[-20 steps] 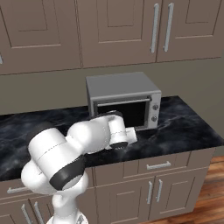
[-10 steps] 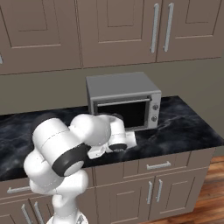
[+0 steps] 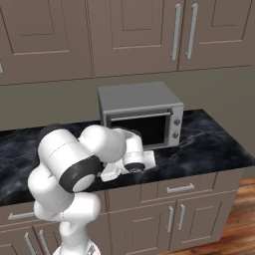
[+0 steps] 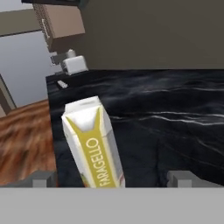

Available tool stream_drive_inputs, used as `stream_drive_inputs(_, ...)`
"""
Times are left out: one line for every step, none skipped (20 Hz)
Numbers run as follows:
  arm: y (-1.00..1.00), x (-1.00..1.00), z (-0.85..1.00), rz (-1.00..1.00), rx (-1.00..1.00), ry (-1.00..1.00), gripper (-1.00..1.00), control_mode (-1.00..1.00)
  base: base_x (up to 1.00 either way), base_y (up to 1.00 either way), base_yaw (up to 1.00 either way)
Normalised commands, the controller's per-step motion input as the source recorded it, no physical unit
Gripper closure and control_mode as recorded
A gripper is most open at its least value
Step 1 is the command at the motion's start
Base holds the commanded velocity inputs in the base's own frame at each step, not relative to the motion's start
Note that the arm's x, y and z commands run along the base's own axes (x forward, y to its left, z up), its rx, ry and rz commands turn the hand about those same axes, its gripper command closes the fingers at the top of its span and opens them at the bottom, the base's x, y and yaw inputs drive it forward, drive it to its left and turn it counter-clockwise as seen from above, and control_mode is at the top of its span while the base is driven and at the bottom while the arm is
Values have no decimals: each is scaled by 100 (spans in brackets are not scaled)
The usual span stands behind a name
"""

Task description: Move the drinks to the dining counter.

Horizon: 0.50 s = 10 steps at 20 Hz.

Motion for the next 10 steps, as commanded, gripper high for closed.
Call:
stream_drive_inputs(11,0,0,0,0,0,-100,-100,0,0,0)
stream_drive_inputs(13,0,0,0,0,0,-100,-100,0,0,0)
stream_drive_inputs(14,0,0,0,0,0,-100,-100,0,0,0)
stream_drive_inputs(14,0,0,0,0,0,-100,-100,0,0,0)
stream_drive_inputs(13,0,0,0,0,0,-100,-100,0,0,0)
stream_drive_inputs(13,0,0,0,0,0,-100,-100,0,0,0)
stream_drive_inputs(11,0,0,0,0,0,-100,-100,0,0,0)
stream_drive_inputs(9,0,0,0,0,0,-100,-100,0,0,0)
stream_drive_inputs(9,0,0,0,0,0,-100,-100,0,0,0)
stream_drive_inputs(5,0,0,0,0,0,-100,-100,0,0,0)
